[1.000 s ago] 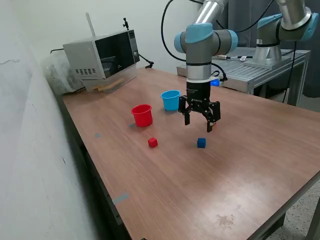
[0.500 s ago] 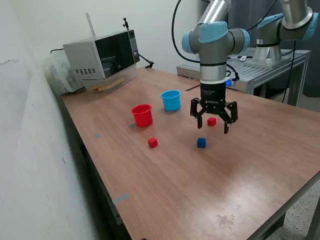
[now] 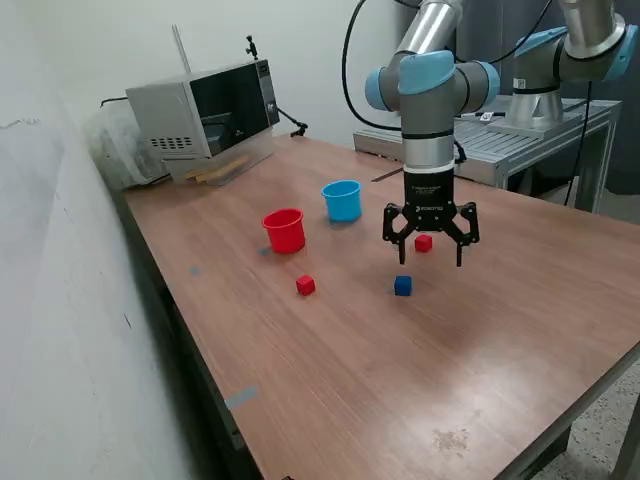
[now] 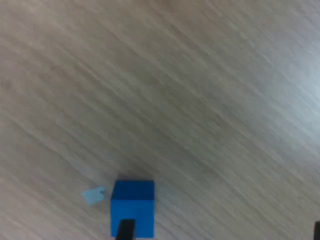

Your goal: Place red objects in the red bin, and blue objects in the blue bin.

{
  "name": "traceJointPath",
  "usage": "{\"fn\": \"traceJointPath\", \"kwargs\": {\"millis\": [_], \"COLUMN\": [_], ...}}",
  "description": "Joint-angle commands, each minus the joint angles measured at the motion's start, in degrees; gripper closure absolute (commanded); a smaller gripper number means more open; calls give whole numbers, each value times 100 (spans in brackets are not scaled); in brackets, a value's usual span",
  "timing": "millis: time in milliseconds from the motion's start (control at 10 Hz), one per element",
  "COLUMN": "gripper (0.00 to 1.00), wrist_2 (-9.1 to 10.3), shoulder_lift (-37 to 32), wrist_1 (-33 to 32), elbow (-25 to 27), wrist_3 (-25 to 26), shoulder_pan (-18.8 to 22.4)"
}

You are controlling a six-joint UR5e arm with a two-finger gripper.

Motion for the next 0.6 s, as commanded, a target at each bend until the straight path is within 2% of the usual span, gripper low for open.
{"fn": "traceJointPath", "kwargs": {"millis": [0, 500], "gripper": [0, 0], "wrist_2": [-9, -18], "shoulder_lift": [83, 311], "wrist_1": [13, 4], "elbow": [-37, -134], "wrist_3": [-572, -731], "shoulder_pan": [-116, -212]}}
